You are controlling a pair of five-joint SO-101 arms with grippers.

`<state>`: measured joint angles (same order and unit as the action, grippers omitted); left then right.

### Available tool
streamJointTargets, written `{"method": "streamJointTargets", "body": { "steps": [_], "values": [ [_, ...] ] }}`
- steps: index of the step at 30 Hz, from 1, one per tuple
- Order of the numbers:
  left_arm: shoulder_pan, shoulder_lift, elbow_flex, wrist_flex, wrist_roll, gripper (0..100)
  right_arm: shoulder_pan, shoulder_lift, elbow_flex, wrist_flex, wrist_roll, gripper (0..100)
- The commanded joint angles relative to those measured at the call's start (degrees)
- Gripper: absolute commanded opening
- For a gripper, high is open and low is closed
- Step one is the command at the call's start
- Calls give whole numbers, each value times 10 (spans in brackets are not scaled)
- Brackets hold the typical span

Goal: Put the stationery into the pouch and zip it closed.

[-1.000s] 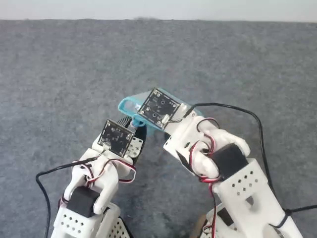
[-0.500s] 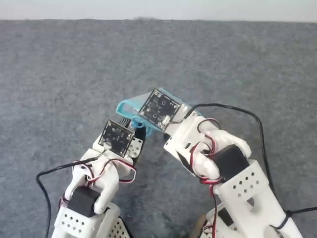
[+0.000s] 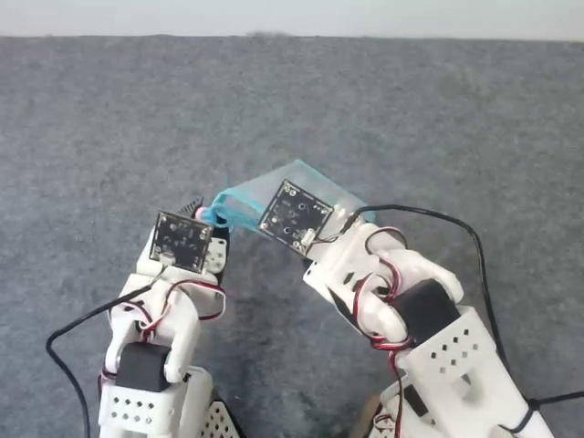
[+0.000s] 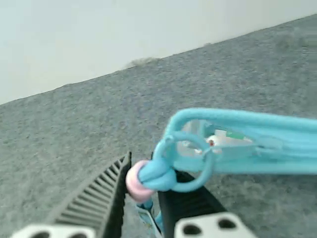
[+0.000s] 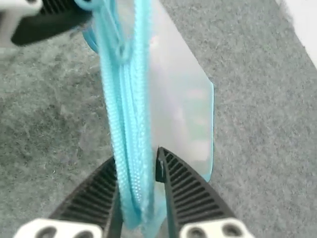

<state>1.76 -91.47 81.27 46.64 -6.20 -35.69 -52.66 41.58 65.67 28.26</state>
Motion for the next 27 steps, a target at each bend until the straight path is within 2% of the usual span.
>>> {"method": "streamJointTargets", "body": {
  "steps": [1, 8, 13, 19, 27],
  "values": [
    [-39, 5, -7, -28, -4, 11, 27, -14, 1, -2, 10, 6],
    [-117, 8, -6, -55, -4, 11, 55, -13, 18, -6, 28, 6],
    [-134, 8, -6, -55, -4, 11, 89, -13, 47, -24, 35, 6],
    [-89, 5, 28, -71, -3, 21, 126, -7, 75, -69, 55, 6],
    [-3, 5, 69, -69, -4, 252, 175, 166, 39, -154, 63, 7]
  ]
}}
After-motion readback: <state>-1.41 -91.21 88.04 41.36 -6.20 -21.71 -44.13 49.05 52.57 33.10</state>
